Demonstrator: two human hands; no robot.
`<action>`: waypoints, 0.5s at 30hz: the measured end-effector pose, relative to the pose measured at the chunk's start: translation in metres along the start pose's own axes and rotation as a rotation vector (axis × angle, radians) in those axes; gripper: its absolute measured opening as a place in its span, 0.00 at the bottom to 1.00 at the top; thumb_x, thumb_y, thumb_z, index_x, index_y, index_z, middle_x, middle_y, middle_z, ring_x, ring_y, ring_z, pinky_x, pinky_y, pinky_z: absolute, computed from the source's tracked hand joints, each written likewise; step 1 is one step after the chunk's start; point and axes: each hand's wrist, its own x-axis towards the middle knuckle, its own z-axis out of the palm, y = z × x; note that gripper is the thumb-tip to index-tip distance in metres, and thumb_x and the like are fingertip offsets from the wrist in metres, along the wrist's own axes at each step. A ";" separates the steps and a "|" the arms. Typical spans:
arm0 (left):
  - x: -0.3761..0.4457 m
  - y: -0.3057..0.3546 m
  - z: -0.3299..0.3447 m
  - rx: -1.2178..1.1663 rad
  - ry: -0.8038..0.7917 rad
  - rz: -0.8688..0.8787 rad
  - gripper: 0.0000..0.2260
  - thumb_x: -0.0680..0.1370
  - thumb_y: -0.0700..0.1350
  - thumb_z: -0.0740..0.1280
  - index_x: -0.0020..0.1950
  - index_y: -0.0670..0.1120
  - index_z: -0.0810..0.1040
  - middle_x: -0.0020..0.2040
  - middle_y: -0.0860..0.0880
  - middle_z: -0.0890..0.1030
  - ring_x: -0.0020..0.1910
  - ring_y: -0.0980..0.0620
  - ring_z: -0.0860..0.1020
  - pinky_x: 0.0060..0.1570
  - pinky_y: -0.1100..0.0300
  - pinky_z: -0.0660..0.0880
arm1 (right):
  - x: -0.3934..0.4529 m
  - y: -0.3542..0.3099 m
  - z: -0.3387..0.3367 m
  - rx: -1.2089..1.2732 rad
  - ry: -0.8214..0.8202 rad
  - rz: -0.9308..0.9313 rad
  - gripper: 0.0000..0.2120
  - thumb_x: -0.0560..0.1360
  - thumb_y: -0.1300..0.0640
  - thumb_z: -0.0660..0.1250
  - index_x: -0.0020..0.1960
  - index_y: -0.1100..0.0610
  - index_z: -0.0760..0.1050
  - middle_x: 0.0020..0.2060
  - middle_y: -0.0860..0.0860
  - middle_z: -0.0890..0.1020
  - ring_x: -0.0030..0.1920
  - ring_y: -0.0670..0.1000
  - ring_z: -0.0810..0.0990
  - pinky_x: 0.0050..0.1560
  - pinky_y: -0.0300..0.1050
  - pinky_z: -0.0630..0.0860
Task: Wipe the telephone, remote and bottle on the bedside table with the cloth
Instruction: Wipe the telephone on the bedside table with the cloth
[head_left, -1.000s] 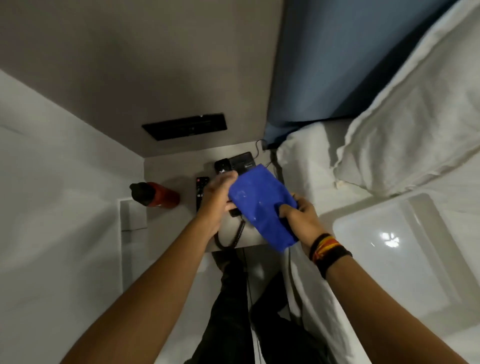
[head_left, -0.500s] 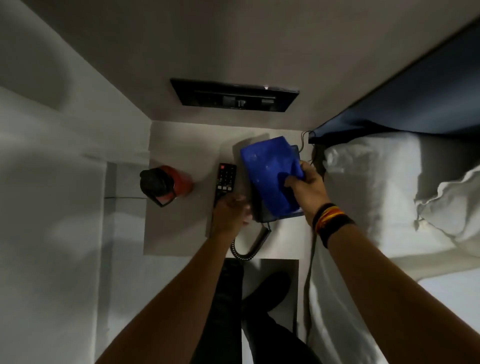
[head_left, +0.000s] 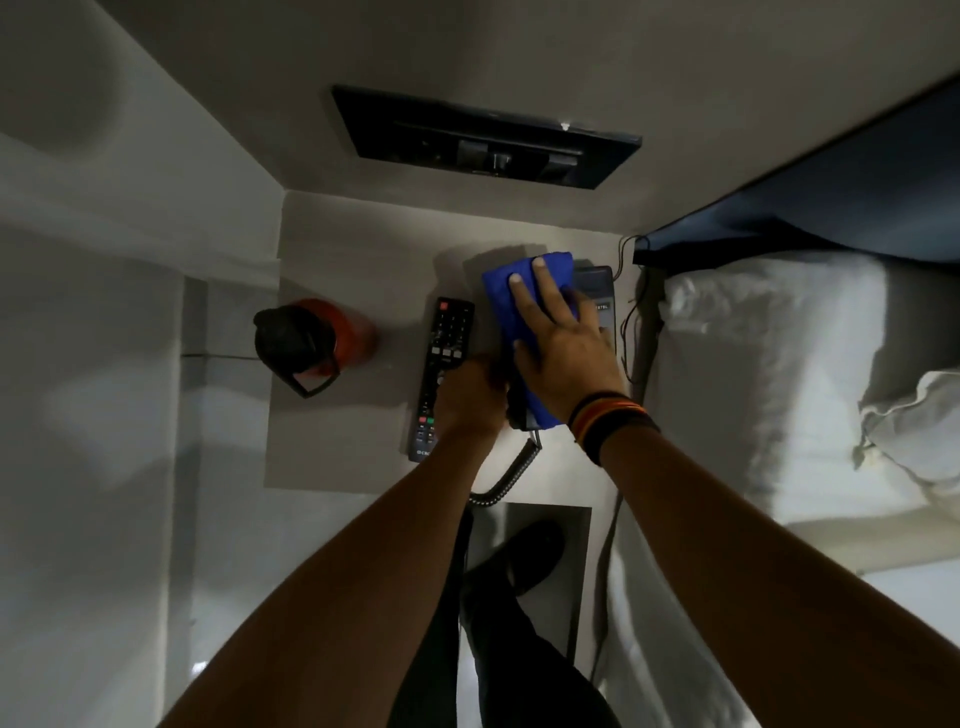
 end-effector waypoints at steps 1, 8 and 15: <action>0.000 0.000 0.000 0.043 0.016 0.026 0.13 0.85 0.47 0.61 0.51 0.42 0.83 0.47 0.41 0.86 0.49 0.36 0.86 0.46 0.48 0.82 | -0.007 -0.001 0.003 0.012 0.024 -0.001 0.34 0.78 0.52 0.62 0.80 0.44 0.50 0.81 0.49 0.47 0.74 0.65 0.58 0.63 0.68 0.73; 0.001 0.004 -0.004 0.066 0.045 0.002 0.09 0.84 0.44 0.68 0.61 0.45 0.84 0.56 0.39 0.88 0.52 0.37 0.87 0.50 0.43 0.86 | -0.117 0.004 0.061 0.006 -0.018 0.043 0.39 0.74 0.65 0.69 0.79 0.46 0.57 0.80 0.48 0.45 0.62 0.60 0.70 0.55 0.50 0.81; -0.022 0.003 -0.005 0.199 0.334 0.307 0.11 0.85 0.43 0.64 0.66 0.43 0.80 0.58 0.40 0.86 0.56 0.38 0.85 0.52 0.48 0.82 | -0.123 0.019 0.020 0.165 0.236 0.231 0.22 0.77 0.52 0.58 0.70 0.49 0.73 0.70 0.51 0.75 0.53 0.59 0.75 0.38 0.50 0.80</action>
